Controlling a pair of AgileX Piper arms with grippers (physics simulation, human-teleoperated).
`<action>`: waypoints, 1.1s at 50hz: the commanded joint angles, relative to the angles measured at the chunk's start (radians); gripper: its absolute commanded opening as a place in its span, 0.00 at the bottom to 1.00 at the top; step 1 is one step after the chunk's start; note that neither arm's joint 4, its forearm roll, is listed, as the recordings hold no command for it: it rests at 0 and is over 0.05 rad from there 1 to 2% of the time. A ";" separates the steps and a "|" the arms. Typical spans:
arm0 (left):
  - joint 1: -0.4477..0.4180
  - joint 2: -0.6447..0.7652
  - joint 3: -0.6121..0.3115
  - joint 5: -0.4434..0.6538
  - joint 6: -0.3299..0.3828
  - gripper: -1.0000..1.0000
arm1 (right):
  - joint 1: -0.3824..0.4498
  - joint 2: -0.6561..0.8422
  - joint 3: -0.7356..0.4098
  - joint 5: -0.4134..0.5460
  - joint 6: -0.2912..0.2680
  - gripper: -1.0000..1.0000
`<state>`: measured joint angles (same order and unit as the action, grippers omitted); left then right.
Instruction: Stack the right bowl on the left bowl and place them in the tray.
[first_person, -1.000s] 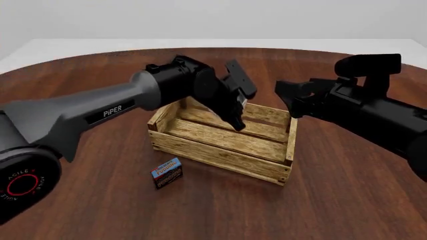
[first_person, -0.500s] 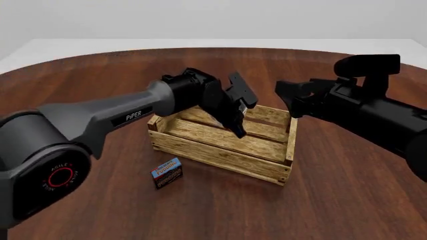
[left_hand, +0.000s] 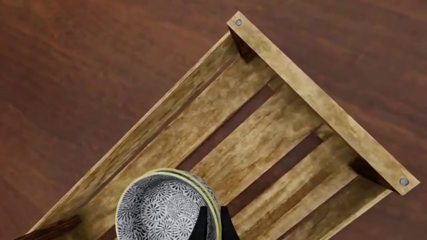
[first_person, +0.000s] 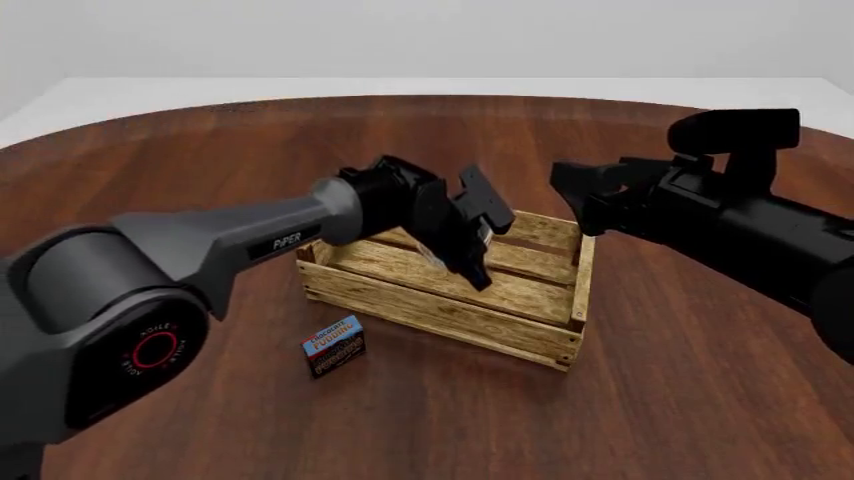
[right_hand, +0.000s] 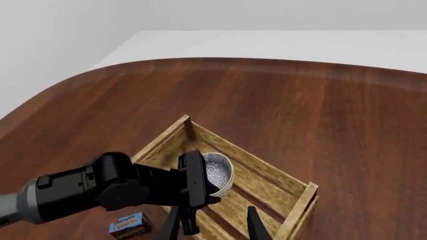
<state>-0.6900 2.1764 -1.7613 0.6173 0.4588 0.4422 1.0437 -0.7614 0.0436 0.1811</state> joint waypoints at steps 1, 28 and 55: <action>0.010 0.069 -0.020 -0.054 -0.063 0.00 | 0.000 -0.004 -0.001 0.003 -0.001 1.00; 0.009 0.091 -0.009 -0.063 -0.065 0.00 | 0.001 -0.019 0.000 0.011 -0.001 1.00; 0.000 0.076 0.000 -0.055 -0.060 1.00 | 0.004 -0.031 0.000 0.020 -0.001 1.00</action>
<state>-0.6925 2.2040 -1.7415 0.6007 0.4620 0.4456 1.0205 -0.7613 0.0592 0.1803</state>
